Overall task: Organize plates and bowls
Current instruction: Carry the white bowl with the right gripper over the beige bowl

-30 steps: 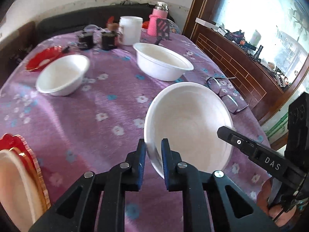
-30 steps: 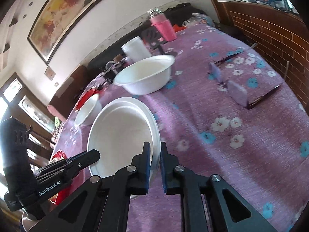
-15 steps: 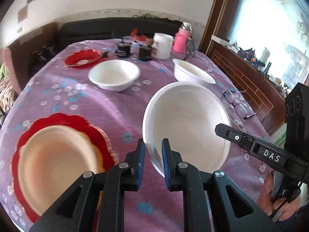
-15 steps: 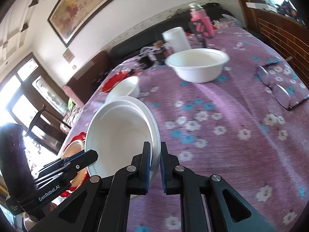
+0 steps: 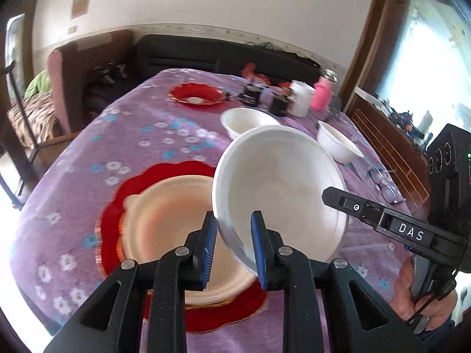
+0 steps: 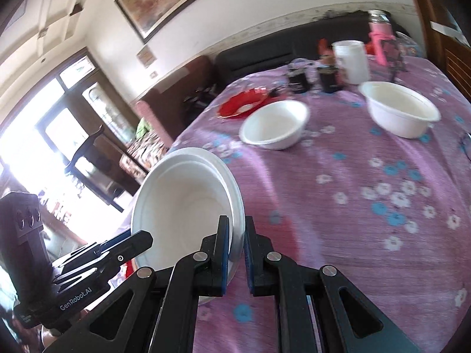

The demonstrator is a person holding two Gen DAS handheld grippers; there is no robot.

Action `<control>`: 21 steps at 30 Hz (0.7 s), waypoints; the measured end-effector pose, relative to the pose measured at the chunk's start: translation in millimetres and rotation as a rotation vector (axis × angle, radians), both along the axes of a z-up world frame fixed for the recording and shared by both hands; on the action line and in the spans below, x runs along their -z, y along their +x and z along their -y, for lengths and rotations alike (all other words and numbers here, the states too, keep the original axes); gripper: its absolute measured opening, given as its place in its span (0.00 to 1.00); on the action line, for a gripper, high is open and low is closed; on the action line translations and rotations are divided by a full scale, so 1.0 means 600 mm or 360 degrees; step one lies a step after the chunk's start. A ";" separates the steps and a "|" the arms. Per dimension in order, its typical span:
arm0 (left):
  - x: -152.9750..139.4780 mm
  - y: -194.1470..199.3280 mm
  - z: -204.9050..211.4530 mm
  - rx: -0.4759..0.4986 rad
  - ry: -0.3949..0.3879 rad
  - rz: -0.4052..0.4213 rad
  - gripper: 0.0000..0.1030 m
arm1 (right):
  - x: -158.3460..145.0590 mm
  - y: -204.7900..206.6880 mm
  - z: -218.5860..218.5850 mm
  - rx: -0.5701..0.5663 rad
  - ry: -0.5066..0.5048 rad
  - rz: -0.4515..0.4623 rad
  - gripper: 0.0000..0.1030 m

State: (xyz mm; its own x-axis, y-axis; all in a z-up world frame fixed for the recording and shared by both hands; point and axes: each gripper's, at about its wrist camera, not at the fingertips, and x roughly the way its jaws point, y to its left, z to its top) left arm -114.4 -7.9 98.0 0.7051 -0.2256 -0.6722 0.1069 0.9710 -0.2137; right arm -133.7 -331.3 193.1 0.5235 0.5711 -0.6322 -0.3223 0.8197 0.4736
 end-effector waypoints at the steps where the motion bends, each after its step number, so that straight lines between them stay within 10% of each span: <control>1: 0.001 -0.003 -0.012 -0.0023 0.0003 0.0000 0.21 | 0.000 0.001 -0.011 -0.0018 -0.0002 0.0002 0.10; 21: 0.056 0.003 -0.100 -0.0175 -0.0027 -0.0137 0.21 | 0.060 0.030 -0.121 -0.0162 -0.0101 -0.0139 0.11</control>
